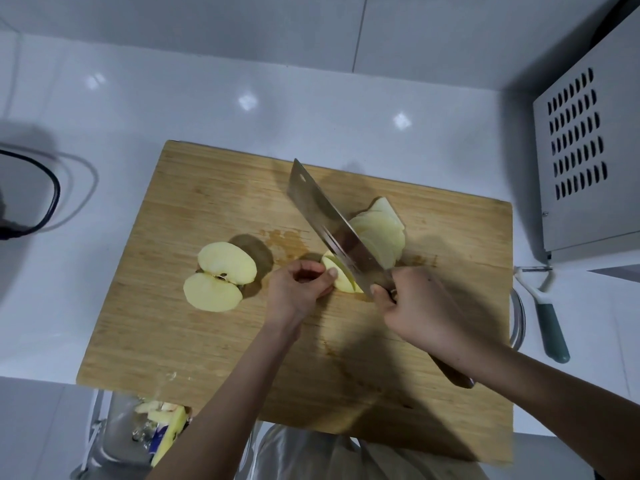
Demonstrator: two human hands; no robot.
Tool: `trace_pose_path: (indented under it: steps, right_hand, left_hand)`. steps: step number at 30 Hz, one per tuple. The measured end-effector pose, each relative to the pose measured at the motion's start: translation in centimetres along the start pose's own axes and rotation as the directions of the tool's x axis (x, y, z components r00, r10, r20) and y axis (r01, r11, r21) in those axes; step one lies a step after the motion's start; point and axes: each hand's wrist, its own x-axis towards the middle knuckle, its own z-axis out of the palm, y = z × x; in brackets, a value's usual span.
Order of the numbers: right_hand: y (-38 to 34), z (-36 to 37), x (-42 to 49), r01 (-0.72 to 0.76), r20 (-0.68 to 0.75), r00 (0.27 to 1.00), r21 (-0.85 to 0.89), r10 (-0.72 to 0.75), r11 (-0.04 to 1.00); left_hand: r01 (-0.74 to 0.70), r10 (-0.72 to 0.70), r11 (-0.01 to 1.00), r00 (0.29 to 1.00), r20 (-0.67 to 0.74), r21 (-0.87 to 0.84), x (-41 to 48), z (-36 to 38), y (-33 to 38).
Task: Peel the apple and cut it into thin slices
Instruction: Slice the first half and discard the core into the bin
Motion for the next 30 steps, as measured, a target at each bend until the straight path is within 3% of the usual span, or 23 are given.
trace_pose_path:
  steps: [30]
  right_hand:
    - [0.05,0.2,0.14,0.028,0.098,0.995,-0.046,-0.024,0.999]
  left_hand:
    - [0.017,-0.017,0.999,1.0,-0.016,-0.042,-0.58,0.06,0.37]
